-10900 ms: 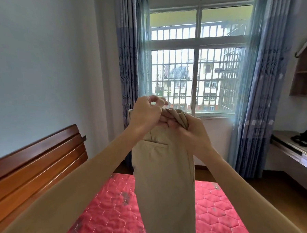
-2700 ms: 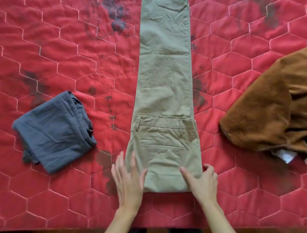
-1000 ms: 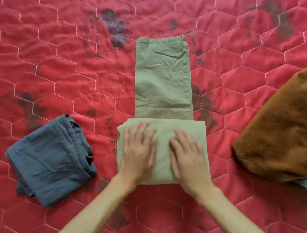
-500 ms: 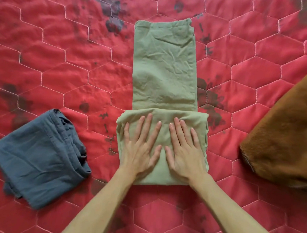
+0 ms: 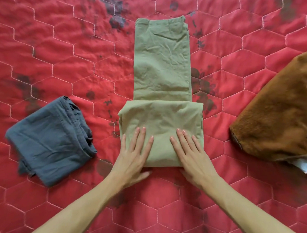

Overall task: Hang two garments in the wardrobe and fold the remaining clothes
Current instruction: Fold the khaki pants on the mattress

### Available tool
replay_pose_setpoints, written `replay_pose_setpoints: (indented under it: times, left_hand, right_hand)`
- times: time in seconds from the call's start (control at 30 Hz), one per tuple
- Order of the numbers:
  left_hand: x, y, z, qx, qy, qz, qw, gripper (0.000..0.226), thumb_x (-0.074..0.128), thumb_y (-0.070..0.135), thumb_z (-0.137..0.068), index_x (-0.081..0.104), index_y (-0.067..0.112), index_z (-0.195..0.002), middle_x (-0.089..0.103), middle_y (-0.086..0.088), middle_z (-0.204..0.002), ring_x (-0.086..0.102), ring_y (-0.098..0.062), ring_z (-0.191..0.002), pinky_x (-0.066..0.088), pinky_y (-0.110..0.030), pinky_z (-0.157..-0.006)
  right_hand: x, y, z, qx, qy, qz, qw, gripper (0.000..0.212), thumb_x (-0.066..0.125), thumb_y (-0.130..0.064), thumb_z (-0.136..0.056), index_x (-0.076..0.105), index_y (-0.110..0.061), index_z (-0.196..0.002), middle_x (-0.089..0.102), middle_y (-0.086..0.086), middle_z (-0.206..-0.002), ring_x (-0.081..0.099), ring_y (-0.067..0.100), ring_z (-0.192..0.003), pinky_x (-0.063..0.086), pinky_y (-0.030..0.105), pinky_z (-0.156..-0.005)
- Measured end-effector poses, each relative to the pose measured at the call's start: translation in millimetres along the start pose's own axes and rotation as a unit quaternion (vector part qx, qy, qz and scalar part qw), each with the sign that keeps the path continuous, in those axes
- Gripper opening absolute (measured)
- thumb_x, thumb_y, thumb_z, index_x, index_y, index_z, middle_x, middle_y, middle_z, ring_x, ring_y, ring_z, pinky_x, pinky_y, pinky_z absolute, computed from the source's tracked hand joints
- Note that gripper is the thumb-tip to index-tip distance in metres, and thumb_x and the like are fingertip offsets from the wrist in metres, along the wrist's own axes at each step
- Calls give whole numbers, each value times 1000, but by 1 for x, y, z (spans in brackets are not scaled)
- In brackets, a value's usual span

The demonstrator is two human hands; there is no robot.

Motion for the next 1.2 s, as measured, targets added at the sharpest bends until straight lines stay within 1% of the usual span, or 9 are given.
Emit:
replay_pose_setpoints:
  times: [0.07, 0.17, 0.3, 0.37, 0.5, 0.67, 0.77, 0.97, 1.2]
  left_hand:
    - [0, 1, -1, -21, -25, -17, 999, 104, 72, 50, -76, 22, 7, -156, 11, -32, -161, 12, -48, -150, 38, -66, -103]
    - [-1, 7, -3, -21, -25, -38, 999, 65, 42, 15, -84, 32, 4, -148, 34, -36, -151, 36, -51, -139, 57, -50, -80]
    - [-17, 8, -1, 13, -56, -50, 997, 80, 84, 33, -57, 62, 6, -128, 63, -28, -127, 64, -42, -114, 61, -38, -57]
    - [-38, 5, 3, 48, -72, -45, 995, 78, 82, 48, -56, 64, 12, -123, 68, -16, -120, 68, -33, -106, 58, -36, -60]
    - [-88, -7, 15, 61, -127, 100, 985, 57, 45, 56, -73, 54, 31, -124, 69, 2, -110, 64, -26, -102, 51, -36, -77]
    - [-151, -20, 20, 51, -227, 260, 937, 26, 51, 56, -72, 57, 42, -92, 64, 10, -84, 61, -14, -86, 46, -33, -73]
    - [-169, -29, 16, 32, -261, 364, 894, 33, 55, 57, -75, 65, 36, -99, 70, 8, -92, 66, -12, -90, 54, -37, -78]
    - [-166, -72, -41, -60, -208, 422, 880, 30, 73, 43, -78, 74, 18, -93, 73, -10, -94, 69, -15, -79, 53, -43, -76]
    - [-153, -127, -100, -124, -125, 437, 882, 32, 69, 46, -76, 76, 20, -95, 75, 6, -91, 69, -13, -85, 51, -33, -80]
  right_hand:
    - [-1, -1, 7, 21, 53, 4, 998, 85, 57, 1, -63, 44, -4, -147, 38, 24, -154, 42, 39, -141, 34, 47, -115]
    - [-3, -6, 12, 39, 77, -7, 996, 80, 53, 7, -55, 56, -1, -135, 54, 23, -141, 56, 38, -128, 51, 46, -101]
    - [-14, -6, 15, 64, 74, -51, 994, 71, 73, -1, -48, 64, -8, -117, 68, 10, -119, 69, 29, -104, 54, 36, -79]
    - [-24, -3, 20, 72, 32, -89, 993, 63, 72, -9, -53, 62, -15, -116, 71, 3, -110, 70, 28, -97, 51, 36, -74]
    - [-67, 2, 37, 107, -90, -205, 969, 51, 64, -30, -70, 58, -32, -120, 70, -5, -109, 64, 26, -103, 46, 34, -77]
    - [-138, 17, 40, 108, -217, -319, 916, 49, 67, -29, -73, 60, -38, -121, 66, -10, -106, 61, 9, -89, 45, 20, -69]
    - [-162, 28, 32, 106, -239, -365, 894, 50, 65, -35, -69, 61, -42, -118, 67, -13, -103, 62, 0, -87, 47, 11, -69]
    - [-172, 37, -18, 111, -168, -319, 926, 81, 87, -40, -66, 50, -35, -138, 53, -9, -131, 51, 14, -120, 43, 31, -103]
    - [-149, 62, -107, 97, -7, -360, 928, 55, 76, -22, -74, 63, -26, -127, 61, -1, -128, 54, 17, -121, 43, 33, -102]
Point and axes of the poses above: each hand's wrist, its own z-axis away from the middle knuckle, its own x-axis out of the palm, y = z × x, the point moved 1 cm from there along -z, towards the middle knuckle
